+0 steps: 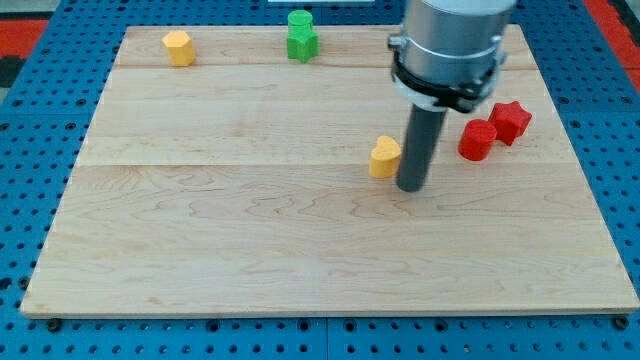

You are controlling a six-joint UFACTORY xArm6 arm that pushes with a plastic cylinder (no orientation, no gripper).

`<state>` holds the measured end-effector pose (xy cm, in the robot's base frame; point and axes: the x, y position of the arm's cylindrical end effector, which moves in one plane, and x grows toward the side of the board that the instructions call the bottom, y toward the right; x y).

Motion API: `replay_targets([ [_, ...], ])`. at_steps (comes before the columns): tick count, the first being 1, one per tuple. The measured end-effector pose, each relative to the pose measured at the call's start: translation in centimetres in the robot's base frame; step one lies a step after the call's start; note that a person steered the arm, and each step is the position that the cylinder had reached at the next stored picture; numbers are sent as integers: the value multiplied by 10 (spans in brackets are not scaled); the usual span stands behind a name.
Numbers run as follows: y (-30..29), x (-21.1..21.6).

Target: Move the yellow heart to the top left corner

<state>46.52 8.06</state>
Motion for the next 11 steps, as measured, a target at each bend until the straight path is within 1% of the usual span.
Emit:
replay_targets([
  [1, -41, -45],
  [2, -9, -42],
  [3, 8, -54],
  [4, -16, -88],
  [5, -86, -111],
  [6, -154, -106],
  [7, -91, -53],
  [8, -149, -43],
  [10, -164, -102],
  [11, -260, -130],
])
